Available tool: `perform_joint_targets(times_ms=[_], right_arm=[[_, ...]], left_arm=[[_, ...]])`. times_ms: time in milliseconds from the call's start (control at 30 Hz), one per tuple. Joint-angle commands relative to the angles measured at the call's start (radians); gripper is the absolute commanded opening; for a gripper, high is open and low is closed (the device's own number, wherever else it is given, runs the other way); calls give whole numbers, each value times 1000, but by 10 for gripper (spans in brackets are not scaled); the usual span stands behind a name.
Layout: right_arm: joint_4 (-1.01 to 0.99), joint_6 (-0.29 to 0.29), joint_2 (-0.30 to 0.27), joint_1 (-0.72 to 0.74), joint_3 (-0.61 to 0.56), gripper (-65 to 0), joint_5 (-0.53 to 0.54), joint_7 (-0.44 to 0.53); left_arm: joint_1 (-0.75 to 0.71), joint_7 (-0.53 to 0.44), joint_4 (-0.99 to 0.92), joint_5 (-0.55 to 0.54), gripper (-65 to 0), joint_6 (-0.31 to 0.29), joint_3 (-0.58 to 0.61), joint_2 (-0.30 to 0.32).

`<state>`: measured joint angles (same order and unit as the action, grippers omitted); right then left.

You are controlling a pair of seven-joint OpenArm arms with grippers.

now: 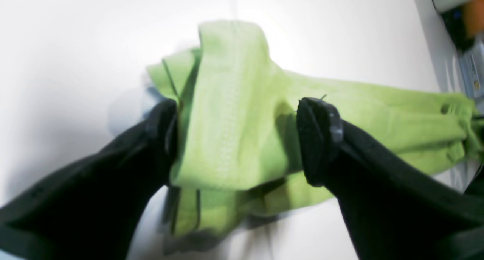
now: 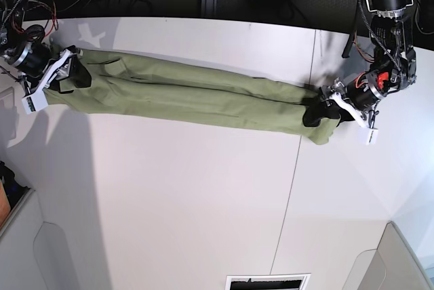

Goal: Layout the t-shirt on the table in an organized manner, then fold the t-shirt properly
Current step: 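Hold both strip ends and pull the folded strip taut, then carry the strip end with the left gripper toward the right gripper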

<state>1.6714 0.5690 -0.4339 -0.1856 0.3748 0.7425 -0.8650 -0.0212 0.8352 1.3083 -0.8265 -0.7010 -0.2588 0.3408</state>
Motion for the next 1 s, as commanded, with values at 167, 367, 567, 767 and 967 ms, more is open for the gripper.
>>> perform_joint_targets(times_ms=[167,367,567,767,967], right_arm=[[13,0,-11,10,8,-344,13,20],[13,0,-12,10,8,-345,12,20],[13,0,-11,10,8,-345,14,20],[13,0,-11,8,8,-345,16,20],[12,0,3,8,7,-345,11,20]], left_arm=[[5,32,8,43,-595,3,15,22],[59,43,9,51,-650,3,-39,69],[140,155,58,77,-650,3,-67,169],[135,204,261,-5,-650,3,-67,182],[132,291,433,-89,-650,3,-36,98]])
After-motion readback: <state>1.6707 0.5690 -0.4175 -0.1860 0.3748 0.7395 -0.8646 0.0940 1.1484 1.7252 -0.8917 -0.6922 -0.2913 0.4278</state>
